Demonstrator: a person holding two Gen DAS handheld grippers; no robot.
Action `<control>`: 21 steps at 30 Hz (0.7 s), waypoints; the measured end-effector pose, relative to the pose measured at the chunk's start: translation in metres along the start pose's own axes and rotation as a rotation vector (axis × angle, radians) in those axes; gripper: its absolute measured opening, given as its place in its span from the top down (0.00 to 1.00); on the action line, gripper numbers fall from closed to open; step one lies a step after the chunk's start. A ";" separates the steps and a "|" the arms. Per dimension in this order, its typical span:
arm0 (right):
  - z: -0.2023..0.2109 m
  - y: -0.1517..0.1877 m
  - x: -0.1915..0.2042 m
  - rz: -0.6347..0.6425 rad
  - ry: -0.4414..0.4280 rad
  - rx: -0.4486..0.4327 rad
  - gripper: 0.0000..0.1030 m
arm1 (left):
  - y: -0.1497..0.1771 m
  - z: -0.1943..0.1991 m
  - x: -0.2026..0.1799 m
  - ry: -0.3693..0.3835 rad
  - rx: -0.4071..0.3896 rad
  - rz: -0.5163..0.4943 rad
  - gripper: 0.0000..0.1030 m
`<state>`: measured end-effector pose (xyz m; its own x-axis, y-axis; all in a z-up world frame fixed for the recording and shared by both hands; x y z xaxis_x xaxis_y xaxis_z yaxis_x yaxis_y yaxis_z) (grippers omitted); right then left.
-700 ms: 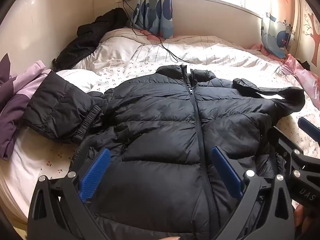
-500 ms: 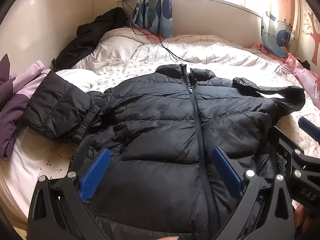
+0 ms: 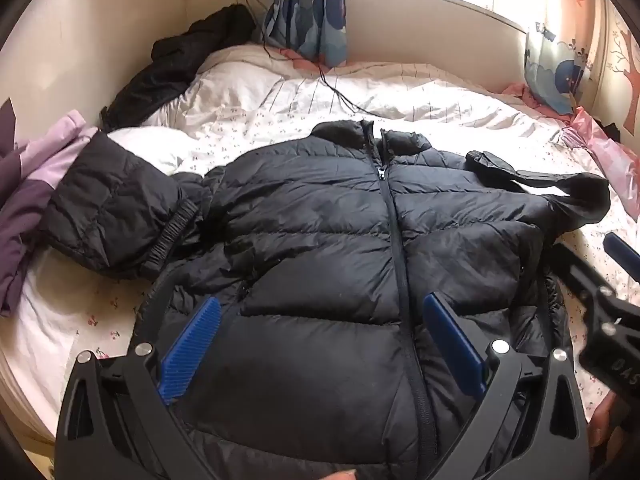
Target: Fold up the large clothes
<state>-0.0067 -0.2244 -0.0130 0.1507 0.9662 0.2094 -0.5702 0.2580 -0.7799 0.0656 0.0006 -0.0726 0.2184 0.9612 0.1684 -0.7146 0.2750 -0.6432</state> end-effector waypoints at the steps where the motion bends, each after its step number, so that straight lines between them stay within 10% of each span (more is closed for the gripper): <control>1: 0.001 -0.001 0.000 0.001 -0.001 -0.002 0.06 | 0.000 -0.001 0.001 -0.003 -0.003 0.003 0.06; 21: 0.008 -0.002 -0.012 -0.013 -0.013 0.015 0.06 | -0.002 -0.021 0.024 0.103 -0.004 0.235 0.06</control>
Point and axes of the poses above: each gripper's, at about its wrist camera, not at the fingertips, and z roughly against the way its jaws point, x to its left, y to its underside, the point moved 9 cm from there along -z, roughly the way its jaws point, and after that the axes turned 14 degrees about -z, right-handed, at the moved point
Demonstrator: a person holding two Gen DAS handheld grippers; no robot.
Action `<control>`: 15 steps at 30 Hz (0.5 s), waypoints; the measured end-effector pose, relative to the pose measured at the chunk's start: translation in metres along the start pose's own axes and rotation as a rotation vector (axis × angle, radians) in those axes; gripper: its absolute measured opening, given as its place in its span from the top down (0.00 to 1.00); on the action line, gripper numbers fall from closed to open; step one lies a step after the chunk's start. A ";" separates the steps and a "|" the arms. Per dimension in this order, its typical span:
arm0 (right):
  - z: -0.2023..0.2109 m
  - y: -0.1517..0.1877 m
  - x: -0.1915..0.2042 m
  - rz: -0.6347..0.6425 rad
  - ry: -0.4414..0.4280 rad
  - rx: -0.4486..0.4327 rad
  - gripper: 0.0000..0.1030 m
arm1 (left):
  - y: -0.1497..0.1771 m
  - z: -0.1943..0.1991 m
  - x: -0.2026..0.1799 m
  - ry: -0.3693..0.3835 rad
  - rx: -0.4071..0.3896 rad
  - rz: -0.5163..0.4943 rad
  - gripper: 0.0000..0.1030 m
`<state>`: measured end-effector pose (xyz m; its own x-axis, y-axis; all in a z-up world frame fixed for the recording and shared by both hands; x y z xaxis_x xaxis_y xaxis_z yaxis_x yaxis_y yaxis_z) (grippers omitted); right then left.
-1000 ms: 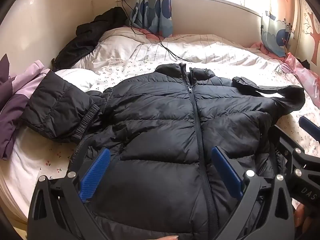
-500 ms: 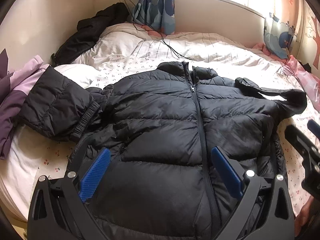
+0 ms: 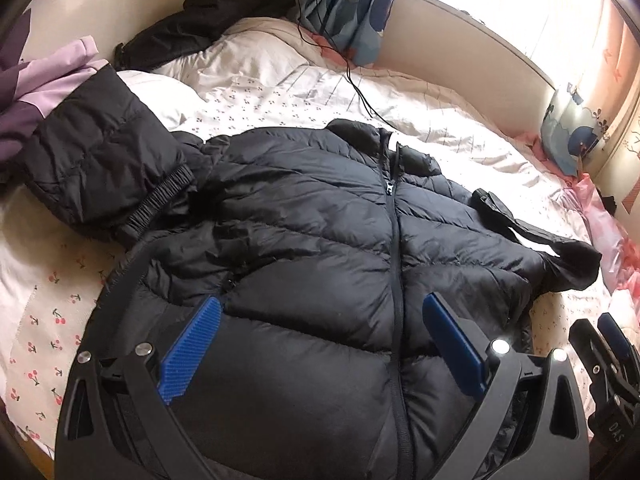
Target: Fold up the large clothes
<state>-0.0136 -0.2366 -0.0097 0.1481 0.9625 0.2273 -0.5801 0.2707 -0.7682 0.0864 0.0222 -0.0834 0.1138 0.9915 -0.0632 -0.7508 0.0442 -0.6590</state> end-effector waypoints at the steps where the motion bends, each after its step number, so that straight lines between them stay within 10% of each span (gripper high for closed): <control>1: 0.000 0.000 0.000 0.001 -0.001 0.000 0.06 | 0.000 0.001 0.001 -0.001 -0.001 0.000 0.06; 15: -0.006 0.006 0.008 0.028 -0.003 0.012 0.06 | 0.000 0.004 0.012 -0.011 -0.004 0.027 0.06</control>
Point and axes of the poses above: each gripper's, at about its wrist camera, not at the fingertips, and z roughly against the way its jaws point, x to its left, y to its underside, the point moved 9 cm from there along -z, roughly the way its jaws point, and after that the axes turned 14 degrees about -z, right-handed, at the moved point
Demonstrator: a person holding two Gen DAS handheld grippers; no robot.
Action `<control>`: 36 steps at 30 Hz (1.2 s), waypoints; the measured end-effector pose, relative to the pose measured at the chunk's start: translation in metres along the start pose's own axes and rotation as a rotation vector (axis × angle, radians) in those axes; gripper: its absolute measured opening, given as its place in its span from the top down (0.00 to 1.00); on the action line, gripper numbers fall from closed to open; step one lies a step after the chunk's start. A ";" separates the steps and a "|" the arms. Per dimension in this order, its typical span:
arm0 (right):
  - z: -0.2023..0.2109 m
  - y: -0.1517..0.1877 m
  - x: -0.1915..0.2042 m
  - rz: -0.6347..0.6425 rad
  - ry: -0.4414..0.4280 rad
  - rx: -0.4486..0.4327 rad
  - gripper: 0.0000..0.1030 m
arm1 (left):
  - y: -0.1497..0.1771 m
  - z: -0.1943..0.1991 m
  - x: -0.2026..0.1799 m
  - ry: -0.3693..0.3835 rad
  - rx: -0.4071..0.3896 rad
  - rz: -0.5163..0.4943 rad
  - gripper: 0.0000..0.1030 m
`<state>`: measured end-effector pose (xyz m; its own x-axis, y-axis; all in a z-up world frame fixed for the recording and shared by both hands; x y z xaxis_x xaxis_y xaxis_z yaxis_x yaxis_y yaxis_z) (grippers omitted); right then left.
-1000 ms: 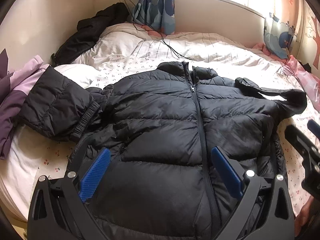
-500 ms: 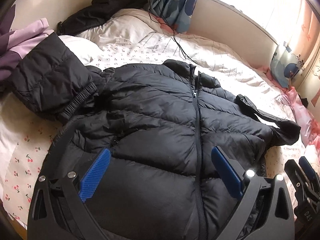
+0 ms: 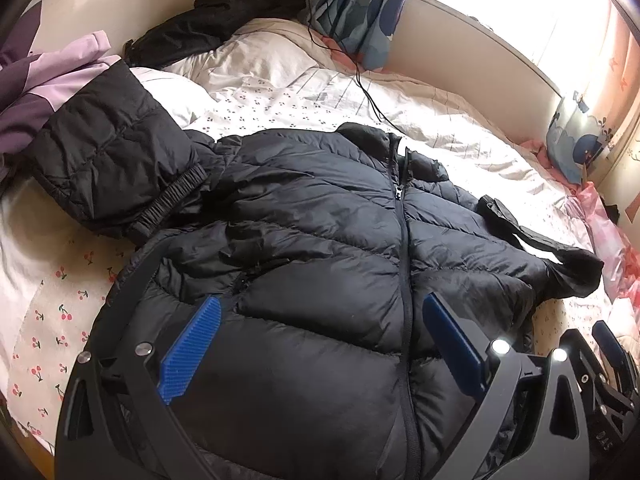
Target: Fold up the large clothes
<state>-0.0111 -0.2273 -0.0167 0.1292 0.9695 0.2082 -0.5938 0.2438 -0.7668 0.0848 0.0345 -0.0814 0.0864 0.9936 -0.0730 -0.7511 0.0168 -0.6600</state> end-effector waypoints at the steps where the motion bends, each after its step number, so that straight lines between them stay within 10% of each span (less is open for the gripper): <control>1: 0.000 0.000 0.000 0.003 0.003 -0.002 0.06 | 0.000 -0.001 -0.001 -0.003 0.002 -0.007 0.06; 36: -0.008 0.009 0.024 0.093 0.034 -0.025 0.06 | -0.002 0.010 0.007 -0.001 -0.018 0.008 0.06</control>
Point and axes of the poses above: each gripper's, at about its wrist camera, not at the fingertips, and z roughly against the way its jaws point, x to its left, y to its underside, the point moved 9 cm from there along -z, roughly the way its jaws point, and after that the axes turned 14 degrees about -z, right-handed, at the moved point
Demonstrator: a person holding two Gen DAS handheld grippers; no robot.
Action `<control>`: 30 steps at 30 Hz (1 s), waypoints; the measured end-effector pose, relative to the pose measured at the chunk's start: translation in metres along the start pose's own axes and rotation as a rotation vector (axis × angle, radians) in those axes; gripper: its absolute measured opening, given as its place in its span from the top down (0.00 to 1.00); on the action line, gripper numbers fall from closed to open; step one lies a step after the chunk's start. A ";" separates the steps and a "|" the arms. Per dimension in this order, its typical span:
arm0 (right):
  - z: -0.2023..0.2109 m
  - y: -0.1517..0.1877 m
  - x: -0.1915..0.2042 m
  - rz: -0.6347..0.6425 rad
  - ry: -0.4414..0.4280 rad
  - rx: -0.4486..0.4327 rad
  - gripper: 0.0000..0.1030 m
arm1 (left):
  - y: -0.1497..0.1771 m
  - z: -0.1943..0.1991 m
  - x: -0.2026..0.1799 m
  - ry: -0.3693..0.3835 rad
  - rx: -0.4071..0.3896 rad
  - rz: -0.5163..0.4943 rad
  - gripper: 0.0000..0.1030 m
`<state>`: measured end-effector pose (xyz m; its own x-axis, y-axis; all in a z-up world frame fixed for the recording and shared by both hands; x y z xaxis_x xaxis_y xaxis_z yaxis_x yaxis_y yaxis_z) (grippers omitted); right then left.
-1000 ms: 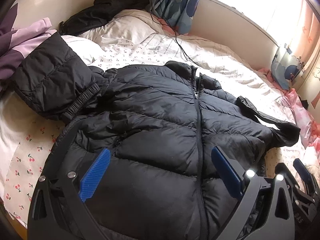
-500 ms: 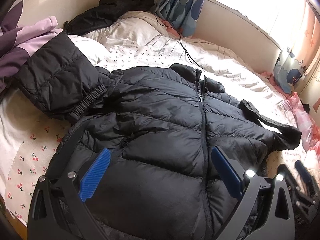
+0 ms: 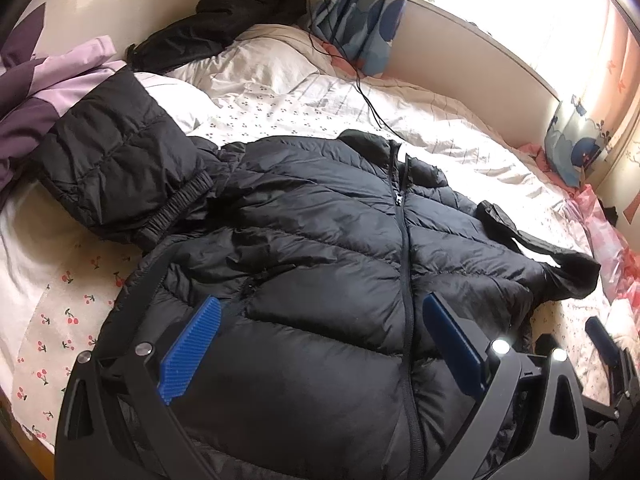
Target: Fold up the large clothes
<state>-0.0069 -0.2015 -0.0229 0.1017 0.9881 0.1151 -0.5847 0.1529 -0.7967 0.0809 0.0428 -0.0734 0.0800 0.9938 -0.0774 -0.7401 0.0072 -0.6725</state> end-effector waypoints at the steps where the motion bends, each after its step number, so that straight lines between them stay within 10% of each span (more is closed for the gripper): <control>1: -0.001 0.001 0.001 0.000 -0.003 0.004 0.06 | 0.000 0.001 0.003 0.001 -0.001 0.009 0.06; 30: -0.006 -0.004 -0.027 -0.103 0.018 0.028 0.06 | 0.009 -0.005 -0.026 -0.108 0.051 -0.203 0.06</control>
<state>-0.0022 -0.2291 -0.0265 0.1763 0.9669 0.1844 -0.5924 0.2538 -0.7646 0.0758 0.0165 -0.0815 0.1612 0.9774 0.1366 -0.7489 0.2113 -0.6281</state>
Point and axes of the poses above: each gripper's, at about its wrist camera, not at the fingertips, and z roughly against the way its jaws point, x to its left, y to its underside, the point moved 9 cm from there along -z, roughly the way its jaws point, and after that the axes turned 14 degrees about -z, right-handed, at the moved point
